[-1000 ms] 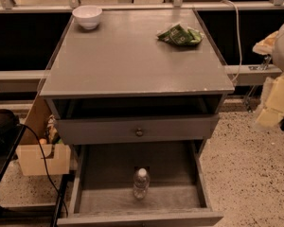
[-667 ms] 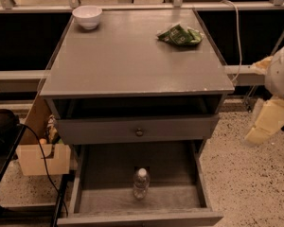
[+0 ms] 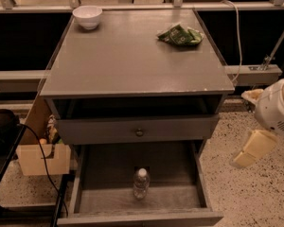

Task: Pick water bottle from middle drawer and place on counter

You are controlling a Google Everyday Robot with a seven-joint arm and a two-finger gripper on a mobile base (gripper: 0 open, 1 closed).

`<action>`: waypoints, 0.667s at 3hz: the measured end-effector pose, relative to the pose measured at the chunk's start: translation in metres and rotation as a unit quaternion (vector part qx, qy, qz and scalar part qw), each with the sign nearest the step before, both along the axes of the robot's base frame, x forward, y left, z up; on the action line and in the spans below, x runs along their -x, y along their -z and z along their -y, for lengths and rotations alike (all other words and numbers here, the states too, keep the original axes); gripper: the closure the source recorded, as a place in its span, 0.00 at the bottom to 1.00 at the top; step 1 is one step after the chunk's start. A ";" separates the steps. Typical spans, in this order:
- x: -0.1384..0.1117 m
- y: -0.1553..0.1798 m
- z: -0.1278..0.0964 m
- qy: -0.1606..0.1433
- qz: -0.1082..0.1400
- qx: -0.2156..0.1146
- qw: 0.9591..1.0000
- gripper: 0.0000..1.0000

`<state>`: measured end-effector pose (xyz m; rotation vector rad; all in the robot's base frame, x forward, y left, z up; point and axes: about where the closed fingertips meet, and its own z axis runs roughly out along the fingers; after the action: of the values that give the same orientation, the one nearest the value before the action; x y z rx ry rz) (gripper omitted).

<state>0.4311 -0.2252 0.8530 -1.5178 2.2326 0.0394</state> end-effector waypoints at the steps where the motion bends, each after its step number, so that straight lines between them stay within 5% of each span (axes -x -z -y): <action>1: 0.004 0.028 0.000 -0.006 -0.006 -0.021 1.000 0.00; 2: 0.008 0.064 -0.005 -0.025 -0.032 -0.048 0.998 0.00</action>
Offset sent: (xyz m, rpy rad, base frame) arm -0.0123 0.0089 -0.1080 0.1634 0.1306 0.0898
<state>0.4234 -0.2197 0.7885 -1.5411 2.2088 0.2099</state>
